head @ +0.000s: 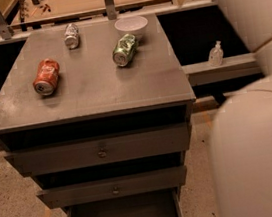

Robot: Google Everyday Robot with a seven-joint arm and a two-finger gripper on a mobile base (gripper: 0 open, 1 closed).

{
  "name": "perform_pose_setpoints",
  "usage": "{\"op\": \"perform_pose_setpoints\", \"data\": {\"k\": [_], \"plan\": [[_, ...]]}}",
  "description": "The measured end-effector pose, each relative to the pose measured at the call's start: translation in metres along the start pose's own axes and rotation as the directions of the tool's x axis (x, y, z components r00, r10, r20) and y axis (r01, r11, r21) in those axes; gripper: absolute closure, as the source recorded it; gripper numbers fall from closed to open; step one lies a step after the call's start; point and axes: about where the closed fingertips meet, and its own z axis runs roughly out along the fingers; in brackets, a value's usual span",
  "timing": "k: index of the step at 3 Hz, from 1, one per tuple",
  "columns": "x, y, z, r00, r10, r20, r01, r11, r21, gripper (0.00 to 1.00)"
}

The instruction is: Move green can near white bowl

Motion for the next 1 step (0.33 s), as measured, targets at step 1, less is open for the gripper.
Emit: {"op": "perform_pose_setpoints", "data": {"k": [1], "plan": [[0.0478, 0.0162, -0.1067, 0.967, 0.137, -0.212, -0.111, 0.9851, 0.132, 0.00]]}}
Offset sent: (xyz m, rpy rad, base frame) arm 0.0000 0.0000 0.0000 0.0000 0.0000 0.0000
